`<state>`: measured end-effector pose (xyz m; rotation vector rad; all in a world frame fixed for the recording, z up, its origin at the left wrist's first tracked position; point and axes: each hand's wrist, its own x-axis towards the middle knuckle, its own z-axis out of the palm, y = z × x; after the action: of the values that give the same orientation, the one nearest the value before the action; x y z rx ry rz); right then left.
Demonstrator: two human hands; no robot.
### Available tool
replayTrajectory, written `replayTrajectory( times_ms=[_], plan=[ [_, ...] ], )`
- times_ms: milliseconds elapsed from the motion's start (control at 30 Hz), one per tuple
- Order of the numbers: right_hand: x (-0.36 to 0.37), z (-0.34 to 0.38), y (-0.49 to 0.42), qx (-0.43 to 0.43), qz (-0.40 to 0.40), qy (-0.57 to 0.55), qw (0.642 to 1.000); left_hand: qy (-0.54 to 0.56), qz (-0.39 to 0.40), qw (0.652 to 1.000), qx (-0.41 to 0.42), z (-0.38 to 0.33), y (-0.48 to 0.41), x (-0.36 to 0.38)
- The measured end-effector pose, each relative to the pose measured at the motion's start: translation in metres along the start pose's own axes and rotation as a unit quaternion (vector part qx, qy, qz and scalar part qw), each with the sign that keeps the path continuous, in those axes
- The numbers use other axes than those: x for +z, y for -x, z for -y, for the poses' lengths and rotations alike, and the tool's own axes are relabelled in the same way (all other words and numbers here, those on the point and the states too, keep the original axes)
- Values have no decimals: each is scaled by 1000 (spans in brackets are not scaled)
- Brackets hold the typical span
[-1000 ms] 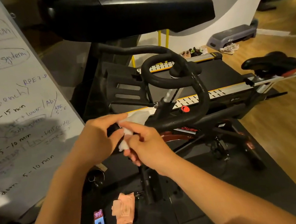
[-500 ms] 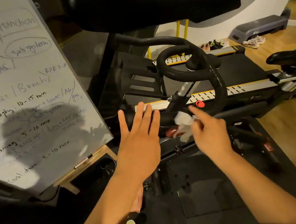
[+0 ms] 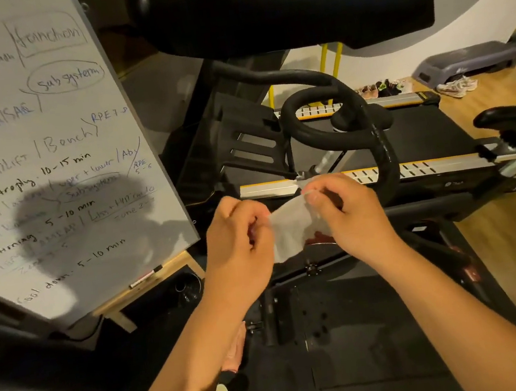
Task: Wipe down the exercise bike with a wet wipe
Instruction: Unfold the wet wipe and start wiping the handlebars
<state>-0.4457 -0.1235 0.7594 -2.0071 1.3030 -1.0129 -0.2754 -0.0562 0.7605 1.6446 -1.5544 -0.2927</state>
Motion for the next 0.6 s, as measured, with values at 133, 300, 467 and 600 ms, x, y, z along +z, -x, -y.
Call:
replayTrajectory(
  times_ms=[133, 300, 467, 600],
  plan=[
    [19, 17, -23, -53, -27, 28, 998, 40, -132, 990, -15, 2, 4, 5],
    [79, 43, -41, -37, 17, 175, 984, 71, -283, 955, -60, 28, -2, 25],
    [59, 9, -29, -111, 14, 268, 957, 71, -252, 961, -90, 26, 1, 48],
    [16, -34, -19, -75, -24, 385, 919, -49, -173, 984, -2, 26, 13, 63]
  ],
)
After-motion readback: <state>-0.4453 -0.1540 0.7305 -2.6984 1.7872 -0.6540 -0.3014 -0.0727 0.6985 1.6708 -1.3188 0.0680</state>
